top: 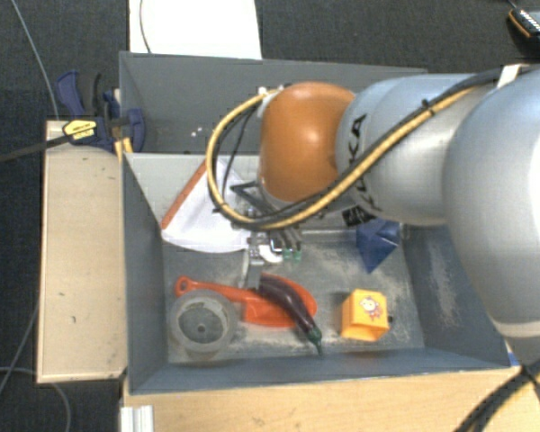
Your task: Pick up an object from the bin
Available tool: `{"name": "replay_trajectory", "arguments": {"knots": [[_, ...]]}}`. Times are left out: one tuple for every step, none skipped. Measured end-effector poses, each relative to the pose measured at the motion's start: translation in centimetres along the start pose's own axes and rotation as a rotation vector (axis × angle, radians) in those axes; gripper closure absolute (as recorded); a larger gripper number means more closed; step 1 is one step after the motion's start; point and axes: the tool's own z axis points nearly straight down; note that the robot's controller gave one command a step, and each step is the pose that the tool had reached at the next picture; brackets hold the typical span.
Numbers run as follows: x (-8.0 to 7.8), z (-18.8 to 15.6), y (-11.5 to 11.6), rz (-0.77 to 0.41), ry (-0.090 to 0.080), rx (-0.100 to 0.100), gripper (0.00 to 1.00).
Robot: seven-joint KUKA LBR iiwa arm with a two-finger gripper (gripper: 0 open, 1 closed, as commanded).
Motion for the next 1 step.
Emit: {"name": "replay_trajectory", "arguments": {"knots": [[0.00, 0.00, 0.00, 0.000, 0.000, 0.000, 0.00]]}}
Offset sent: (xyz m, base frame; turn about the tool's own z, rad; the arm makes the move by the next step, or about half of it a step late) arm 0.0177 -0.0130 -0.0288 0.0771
